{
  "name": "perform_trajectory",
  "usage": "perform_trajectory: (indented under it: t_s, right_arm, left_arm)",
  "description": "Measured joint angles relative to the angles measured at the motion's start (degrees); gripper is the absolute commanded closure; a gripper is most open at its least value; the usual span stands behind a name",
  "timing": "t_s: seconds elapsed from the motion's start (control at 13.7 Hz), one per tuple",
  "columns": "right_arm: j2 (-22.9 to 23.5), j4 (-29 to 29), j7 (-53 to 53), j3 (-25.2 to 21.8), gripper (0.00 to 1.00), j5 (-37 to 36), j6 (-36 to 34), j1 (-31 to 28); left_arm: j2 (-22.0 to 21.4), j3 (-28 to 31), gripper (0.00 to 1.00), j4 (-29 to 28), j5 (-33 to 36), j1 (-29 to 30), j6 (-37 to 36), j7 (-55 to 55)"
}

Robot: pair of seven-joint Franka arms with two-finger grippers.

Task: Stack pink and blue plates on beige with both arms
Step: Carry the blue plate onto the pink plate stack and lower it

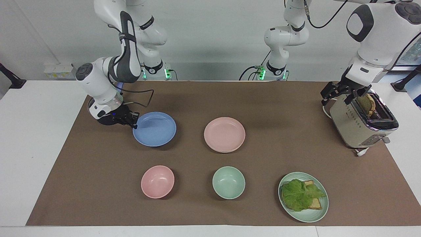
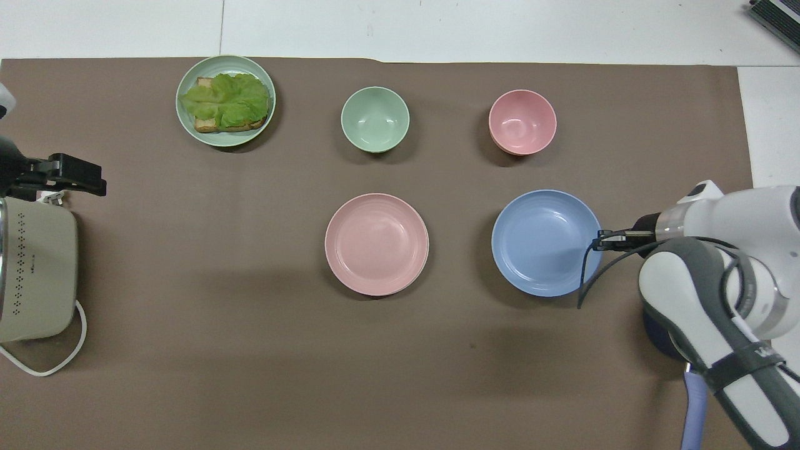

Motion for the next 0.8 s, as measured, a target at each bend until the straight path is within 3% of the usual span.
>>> perform_trajectory:
  t_s: [0.37,0.8]
  right_arm:
    - [0.5,1.8,21.8,0.3,1.0,0.0,4.0,14.2]
    - [7.3,8.7,37.5,0.4,1.0,0.0,5.2,22.7]
  left_arm:
    - [0.0,0.0,0.0,0.0,0.0,0.0,0.0,0.0]
    - [0.0,0.0,0.0,0.0,0.0,0.0,0.0,0.0]
